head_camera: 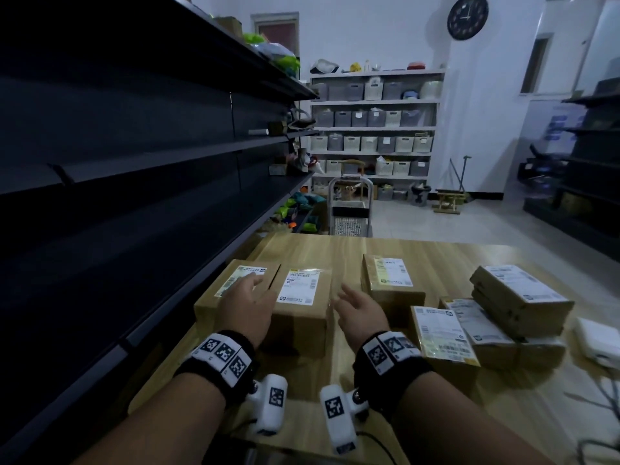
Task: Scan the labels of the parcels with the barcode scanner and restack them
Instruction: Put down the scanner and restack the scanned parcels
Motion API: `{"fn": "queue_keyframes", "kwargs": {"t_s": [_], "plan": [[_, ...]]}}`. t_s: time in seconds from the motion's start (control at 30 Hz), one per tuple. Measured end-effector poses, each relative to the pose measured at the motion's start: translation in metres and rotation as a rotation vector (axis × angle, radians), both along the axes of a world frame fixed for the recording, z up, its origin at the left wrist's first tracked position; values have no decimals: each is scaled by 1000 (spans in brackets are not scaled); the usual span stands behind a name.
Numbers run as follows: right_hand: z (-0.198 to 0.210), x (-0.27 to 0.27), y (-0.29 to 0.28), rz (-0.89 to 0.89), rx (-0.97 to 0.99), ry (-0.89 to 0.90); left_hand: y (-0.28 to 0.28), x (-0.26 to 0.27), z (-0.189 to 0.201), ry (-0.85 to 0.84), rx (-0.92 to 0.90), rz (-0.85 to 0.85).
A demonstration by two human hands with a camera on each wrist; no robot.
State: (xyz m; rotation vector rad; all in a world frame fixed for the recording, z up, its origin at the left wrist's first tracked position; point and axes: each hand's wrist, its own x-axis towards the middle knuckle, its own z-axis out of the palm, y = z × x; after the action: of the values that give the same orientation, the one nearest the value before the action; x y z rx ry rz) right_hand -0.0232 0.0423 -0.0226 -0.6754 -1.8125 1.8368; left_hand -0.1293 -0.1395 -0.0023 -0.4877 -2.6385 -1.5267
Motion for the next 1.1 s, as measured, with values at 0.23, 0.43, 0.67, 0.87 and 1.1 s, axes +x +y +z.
{"fn": "queue_keyframes", "kwargs": {"t_s": [0.23,0.43,0.67,0.87,1.1], "plan": [[36,42,52,-199,-232,252,50,60,29,-73,236,-164],[28,98,103,-397,-72,182,110,100,13,-281,222,-341],[-3,136,134,-581,3,53,153,122,-29,-429,140,-406],[-9,146,151,-635,-156,147,174,139,-46,-446,95,-450],[-27,155,152,-522,-135,-34,181,140,-55,-480,87,-451]]}}
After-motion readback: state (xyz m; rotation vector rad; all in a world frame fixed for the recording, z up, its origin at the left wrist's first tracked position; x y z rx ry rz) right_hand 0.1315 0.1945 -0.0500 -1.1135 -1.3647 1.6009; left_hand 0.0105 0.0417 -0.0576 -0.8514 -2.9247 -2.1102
